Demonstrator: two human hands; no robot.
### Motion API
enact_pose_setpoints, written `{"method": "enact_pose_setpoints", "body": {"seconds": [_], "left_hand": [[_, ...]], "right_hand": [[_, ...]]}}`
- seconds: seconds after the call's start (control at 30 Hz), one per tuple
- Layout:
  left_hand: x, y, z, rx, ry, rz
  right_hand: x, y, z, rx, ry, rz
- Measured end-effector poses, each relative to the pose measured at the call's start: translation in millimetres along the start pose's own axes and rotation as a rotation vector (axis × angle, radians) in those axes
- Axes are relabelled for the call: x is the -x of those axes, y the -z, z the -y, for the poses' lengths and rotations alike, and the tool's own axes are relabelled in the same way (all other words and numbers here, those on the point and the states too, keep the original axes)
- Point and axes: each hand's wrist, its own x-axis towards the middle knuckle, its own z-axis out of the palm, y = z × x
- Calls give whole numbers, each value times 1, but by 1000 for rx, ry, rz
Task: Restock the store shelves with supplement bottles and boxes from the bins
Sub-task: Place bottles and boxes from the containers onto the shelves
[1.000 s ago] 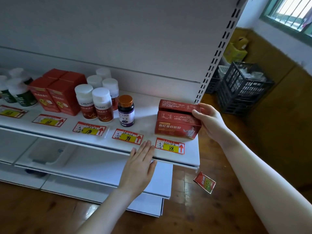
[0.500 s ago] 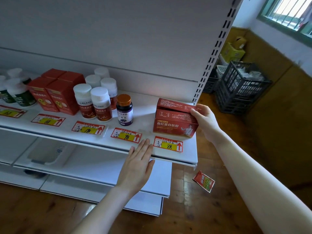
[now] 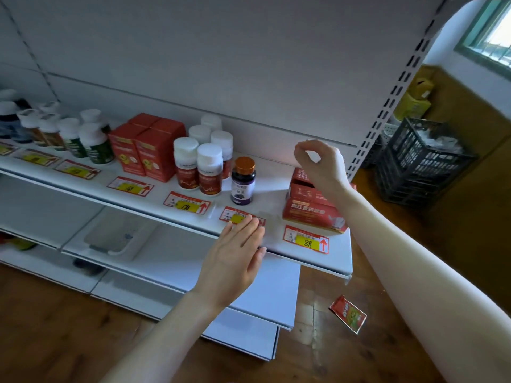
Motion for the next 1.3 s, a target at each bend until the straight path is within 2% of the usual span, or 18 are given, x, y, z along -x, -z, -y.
{"method": "enact_pose_setpoints", "body": {"seconds": [0.2,0.43,0.8,1.03,1.3], "left_hand": [[31,54,62,-73,53,-94],[110,139,175,-207,164,-121],[234,272,323,-356,530,-134],[282,317,414,-423,717,-120],[309,364,563,-456,874,-105]], "right_hand": [[-9,-84,81,11,151,95],[13,-220,192,-4,331,205],[58,-440,339,-88,466,536],[64,-572,402,-131,589,670],[41,-737,480,-112,662,805]]}}
